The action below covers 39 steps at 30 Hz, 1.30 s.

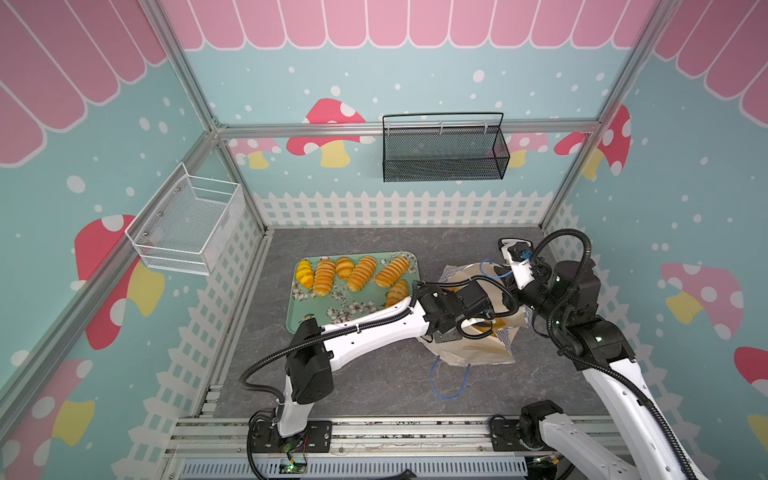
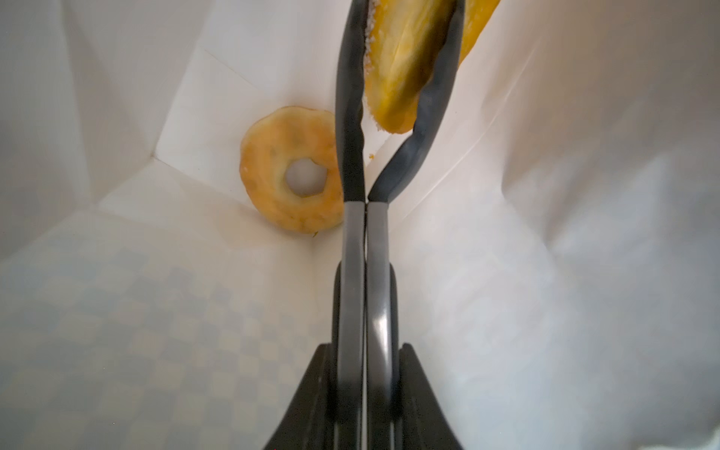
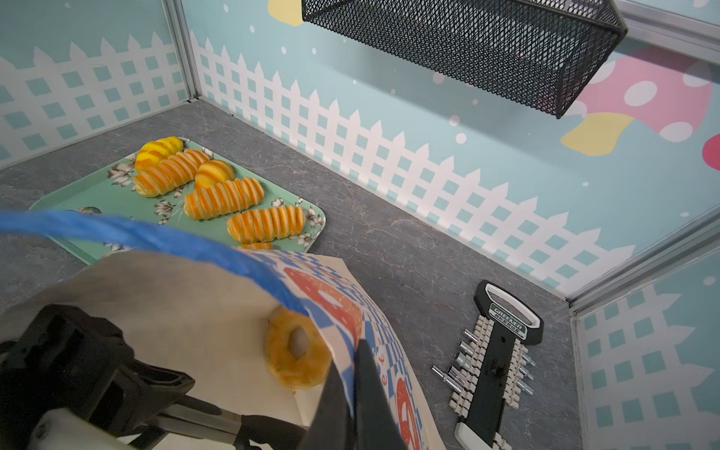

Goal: Take the fake bread out of the paper bag

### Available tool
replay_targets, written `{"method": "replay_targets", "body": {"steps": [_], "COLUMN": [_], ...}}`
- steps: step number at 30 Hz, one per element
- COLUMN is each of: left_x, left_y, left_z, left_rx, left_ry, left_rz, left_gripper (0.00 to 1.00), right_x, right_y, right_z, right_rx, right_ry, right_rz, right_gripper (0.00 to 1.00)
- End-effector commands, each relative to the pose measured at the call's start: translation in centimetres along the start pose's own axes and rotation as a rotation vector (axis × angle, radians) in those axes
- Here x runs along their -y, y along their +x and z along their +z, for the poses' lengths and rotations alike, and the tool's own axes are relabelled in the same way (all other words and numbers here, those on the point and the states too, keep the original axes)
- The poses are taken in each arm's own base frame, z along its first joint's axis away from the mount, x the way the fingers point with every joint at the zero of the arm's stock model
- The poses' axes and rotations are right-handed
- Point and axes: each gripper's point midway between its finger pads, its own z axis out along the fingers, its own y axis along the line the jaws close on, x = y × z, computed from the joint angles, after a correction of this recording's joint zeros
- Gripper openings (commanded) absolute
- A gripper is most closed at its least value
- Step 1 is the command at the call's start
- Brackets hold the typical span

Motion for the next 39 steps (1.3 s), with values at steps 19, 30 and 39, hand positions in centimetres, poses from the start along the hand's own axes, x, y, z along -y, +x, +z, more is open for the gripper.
{"method": "replay_targets", "body": {"steps": [19, 30, 39], "left_x": [-1.1, -1.2, -1.9], "left_y": [-2.8, -2.0, 0.6], "left_z": [-3.6, -5.6, -9.0], "left_rx": [-0.034, -0.069, -0.059], "left_ry": [-0.166, -0.164, -0.192], "left_rz": [0.013, 0.01, 0.011], "left_gripper": [0.01, 0.0, 0.0], "right_x": [-0.4, 0.1, 0.6], "right_y": [-1.4, -1.0, -1.0], "right_z": [-0.1, -0.6, -0.6], "right_rx": [0.067, 0.061, 0.056], "right_ry": [-0.022, 0.021, 0.049], "right_rz": [0.01, -0.004, -0.005], "right_gripper": [0.0, 0.0, 0.0]}}
